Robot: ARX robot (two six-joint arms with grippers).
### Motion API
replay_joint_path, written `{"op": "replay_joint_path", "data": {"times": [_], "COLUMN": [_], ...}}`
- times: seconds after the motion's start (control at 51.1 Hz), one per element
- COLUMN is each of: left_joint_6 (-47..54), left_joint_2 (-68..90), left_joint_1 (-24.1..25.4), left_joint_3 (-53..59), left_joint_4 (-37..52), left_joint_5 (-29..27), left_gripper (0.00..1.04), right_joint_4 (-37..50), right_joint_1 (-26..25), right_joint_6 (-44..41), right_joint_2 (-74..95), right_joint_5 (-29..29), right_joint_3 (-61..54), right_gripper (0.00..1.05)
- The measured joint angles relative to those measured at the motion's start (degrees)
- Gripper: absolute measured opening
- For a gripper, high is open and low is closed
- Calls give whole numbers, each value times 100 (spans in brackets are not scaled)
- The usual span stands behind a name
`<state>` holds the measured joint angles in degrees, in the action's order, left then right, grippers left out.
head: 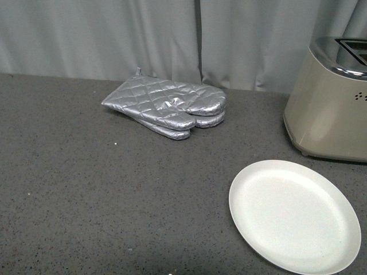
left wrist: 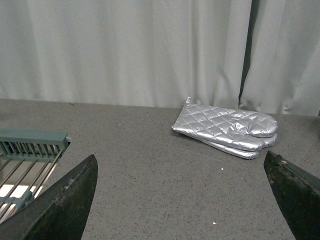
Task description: Put bread into toaster
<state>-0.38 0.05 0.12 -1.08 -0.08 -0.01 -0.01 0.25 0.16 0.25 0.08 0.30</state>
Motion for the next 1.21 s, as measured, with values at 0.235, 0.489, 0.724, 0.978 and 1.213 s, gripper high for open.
{"op": "replay_joint_path", "data": {"times": [0.235, 0.489, 0.724, 0.978, 1.213], "left_joint_6": [-2, 0, 0, 0, -2], "left_joint_2": [0, 0, 0, 0, 0], "left_joint_1": [0, 0, 0, 0, 0], "left_joint_3": [0, 0, 0, 0, 0], "left_joint_4": [0, 0, 0, 0, 0], "left_joint_5": [0, 0, 2, 0, 0], "left_gripper": [98, 98, 98, 98, 98], "right_joint_4": [0, 0, 0, 0, 0], "right_joint_1": [-7, -11, -11, -11, -11], "right_joint_6": [-2, 0, 0, 0, 0], "right_joint_2": [0, 0, 0, 0, 0], "right_joint_5": [2, 4, 2, 2, 2], "right_joint_3": [0, 0, 0, 0, 0], "right_gripper": [54, 93, 95, 95, 95]}}
